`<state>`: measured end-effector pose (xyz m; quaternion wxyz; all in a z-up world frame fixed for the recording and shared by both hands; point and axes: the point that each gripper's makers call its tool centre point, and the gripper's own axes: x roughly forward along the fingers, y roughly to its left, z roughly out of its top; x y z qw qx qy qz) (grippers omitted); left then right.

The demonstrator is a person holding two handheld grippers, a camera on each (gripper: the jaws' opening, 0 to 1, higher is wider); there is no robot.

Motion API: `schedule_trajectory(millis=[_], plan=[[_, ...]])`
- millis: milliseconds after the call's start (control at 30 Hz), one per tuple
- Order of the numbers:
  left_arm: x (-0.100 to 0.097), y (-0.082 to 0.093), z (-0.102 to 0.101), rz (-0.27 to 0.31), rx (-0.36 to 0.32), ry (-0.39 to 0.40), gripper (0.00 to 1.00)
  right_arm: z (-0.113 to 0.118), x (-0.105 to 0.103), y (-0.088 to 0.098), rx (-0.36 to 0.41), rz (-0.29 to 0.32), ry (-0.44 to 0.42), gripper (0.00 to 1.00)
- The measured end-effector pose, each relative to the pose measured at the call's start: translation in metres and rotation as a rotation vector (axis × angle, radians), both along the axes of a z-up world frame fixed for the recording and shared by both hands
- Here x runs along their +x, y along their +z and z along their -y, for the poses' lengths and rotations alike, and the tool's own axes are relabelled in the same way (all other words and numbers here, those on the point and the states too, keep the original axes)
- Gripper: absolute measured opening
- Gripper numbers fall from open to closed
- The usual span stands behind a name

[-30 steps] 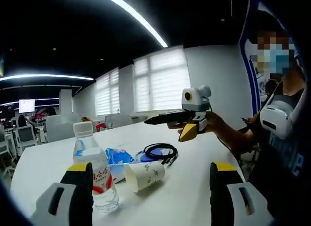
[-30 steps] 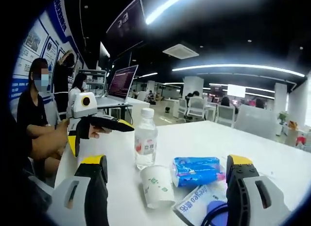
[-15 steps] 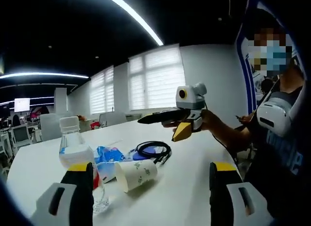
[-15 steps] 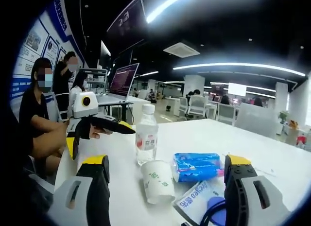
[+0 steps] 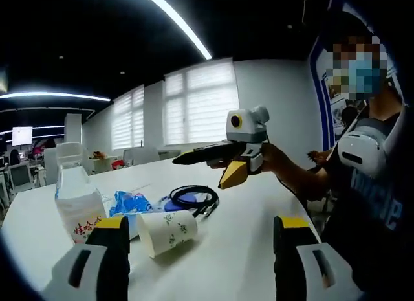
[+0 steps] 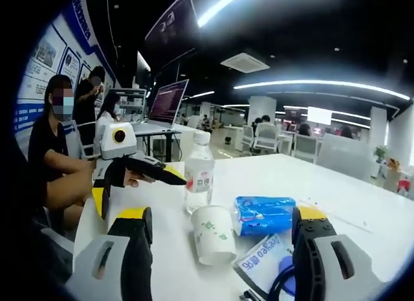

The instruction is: Arrange the tabletop items into an orderly group along one side of the table until the central work area is clear of visible clutter.

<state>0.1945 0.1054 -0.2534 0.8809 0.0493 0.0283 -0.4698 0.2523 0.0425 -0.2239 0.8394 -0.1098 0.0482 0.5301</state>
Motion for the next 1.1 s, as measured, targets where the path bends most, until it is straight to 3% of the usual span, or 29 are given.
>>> schedule_trajectory(millis=[1100], plan=[[0.011, -0.002, 0.005, -0.008, 0.010, 0.002, 0.80, 0.001, -0.006, -0.008, -0.034, -0.004, 0.036, 0.68]])
